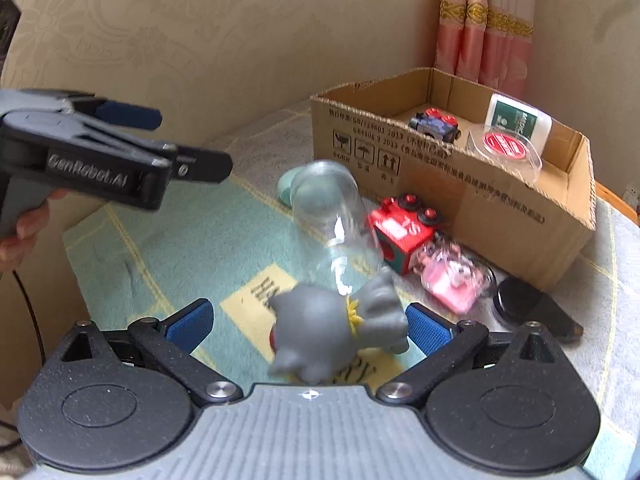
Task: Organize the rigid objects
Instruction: 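Move right tool to the grey cat figurine while left tool approaches the clear jar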
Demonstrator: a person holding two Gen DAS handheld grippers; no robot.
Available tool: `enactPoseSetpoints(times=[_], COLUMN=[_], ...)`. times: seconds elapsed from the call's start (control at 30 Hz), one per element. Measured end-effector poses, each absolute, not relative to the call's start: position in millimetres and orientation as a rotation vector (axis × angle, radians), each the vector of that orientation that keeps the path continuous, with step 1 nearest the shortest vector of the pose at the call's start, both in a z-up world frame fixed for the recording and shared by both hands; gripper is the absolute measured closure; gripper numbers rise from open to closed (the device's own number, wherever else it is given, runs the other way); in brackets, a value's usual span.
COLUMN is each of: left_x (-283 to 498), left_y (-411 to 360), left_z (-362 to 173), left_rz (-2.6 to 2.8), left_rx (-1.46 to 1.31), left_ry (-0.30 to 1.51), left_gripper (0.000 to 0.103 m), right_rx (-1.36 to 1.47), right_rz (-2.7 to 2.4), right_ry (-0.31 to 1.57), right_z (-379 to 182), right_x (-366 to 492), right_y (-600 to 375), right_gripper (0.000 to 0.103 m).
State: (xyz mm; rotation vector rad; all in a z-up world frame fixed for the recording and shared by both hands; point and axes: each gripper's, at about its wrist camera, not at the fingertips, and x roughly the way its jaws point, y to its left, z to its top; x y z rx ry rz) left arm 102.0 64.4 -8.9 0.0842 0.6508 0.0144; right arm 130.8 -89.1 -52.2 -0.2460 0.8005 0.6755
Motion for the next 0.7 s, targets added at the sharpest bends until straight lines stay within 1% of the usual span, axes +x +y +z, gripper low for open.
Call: enactPoseSetpoints(times=[0.17, 0.33, 0.43, 0.6, 0.7], left_x=[107.2, 107.0, 104.6, 104.8, 105.7], left_y=[63.3, 63.0, 64.3, 64.5, 62.6], left_z=[-14.9, -16.1, -15.3, -16.8, -18.0], left_rz=[0.005, 0.004, 0.008, 0.011, -0.003], left_rx=[0.076, 0.076, 0.082, 0.090, 0.099], left_ry=[0.664, 0.666, 0.661, 0.665, 0.670], left_gripper=[0.002, 0.002, 0.002, 0.002, 0.002], right_rx=[-0.262, -0.184, -0.114, -0.073, -0.108], right_rz=[0.672, 0.624, 0.602, 0.540, 0.491], right_ry=[0.870, 0.907, 0.901, 0.893, 0.874], right_z=[-61.0, -68.1, -67.4, -64.7, -66.6], right_x=[114.8, 120.5, 127.8, 139.9, 140.9], right_y=[-97.3, -100.5, -99.3, -95.3, -92.5], right_gripper=[0.000, 0.000, 0.000, 0.000, 0.004])
